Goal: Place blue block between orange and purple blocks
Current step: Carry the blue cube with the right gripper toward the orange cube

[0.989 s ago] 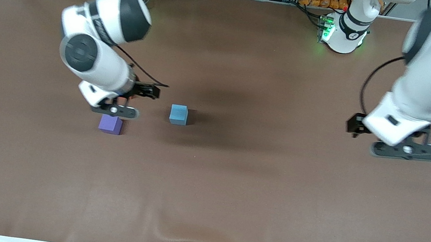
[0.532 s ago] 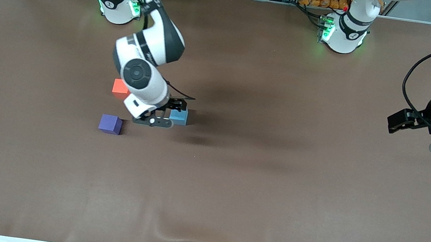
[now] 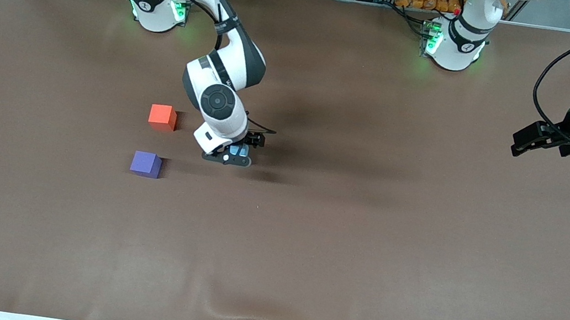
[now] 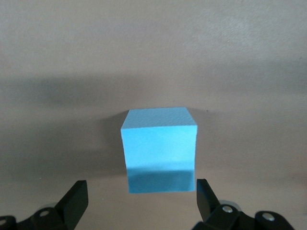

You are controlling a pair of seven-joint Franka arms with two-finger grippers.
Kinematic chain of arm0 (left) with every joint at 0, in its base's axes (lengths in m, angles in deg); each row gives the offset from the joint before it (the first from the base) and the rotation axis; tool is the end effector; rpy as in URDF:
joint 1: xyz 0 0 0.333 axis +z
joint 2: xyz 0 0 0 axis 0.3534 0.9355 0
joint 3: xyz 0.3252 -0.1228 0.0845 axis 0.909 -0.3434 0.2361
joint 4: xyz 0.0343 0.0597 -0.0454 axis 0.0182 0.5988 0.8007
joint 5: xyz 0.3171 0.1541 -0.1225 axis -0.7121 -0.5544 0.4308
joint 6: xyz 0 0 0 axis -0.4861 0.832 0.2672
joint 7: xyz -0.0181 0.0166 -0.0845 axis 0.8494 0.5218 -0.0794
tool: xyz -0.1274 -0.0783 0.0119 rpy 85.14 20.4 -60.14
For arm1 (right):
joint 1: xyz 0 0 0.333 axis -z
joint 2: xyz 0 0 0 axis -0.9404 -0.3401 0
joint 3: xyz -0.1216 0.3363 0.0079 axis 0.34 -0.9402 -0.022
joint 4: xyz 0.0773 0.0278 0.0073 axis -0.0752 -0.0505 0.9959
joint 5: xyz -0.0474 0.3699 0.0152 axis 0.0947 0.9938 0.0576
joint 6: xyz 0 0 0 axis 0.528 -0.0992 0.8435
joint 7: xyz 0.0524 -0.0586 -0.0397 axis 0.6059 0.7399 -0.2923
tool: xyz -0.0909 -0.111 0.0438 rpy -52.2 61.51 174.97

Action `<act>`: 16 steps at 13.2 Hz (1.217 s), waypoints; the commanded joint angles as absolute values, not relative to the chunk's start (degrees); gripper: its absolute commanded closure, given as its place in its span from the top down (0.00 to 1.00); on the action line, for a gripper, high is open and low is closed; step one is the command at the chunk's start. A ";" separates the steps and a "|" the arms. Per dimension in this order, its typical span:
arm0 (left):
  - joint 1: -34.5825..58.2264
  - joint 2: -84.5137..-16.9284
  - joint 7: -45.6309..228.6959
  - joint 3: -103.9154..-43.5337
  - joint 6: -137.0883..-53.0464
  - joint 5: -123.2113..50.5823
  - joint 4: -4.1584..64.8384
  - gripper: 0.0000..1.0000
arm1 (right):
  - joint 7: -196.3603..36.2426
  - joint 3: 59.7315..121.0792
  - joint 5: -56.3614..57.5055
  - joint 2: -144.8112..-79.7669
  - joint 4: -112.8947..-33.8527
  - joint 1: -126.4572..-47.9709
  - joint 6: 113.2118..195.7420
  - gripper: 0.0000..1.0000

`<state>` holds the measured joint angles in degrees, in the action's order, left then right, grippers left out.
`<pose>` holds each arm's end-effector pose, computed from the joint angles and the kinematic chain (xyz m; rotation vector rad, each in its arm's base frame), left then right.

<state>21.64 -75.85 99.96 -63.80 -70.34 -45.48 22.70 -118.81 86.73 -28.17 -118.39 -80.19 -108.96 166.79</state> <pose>0.5357 -0.0684 0.6069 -3.1324 -0.2054 0.0054 0.4978 0.3890 0.2429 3.1301 -0.0522 -0.2505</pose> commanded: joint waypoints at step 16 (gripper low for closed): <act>26.06 -79.94 94.66 -65.86 -65.53 -44.43 22.12 1.00 | -119.63 87.68 -29.68 -117.94 -79.82 -107.47 167.21 0.19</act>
<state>25.11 -78.00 95.55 -65.25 -66.59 -45.39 22.12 -118.96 88.05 -28.84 -121.35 -79.64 -108.69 170.70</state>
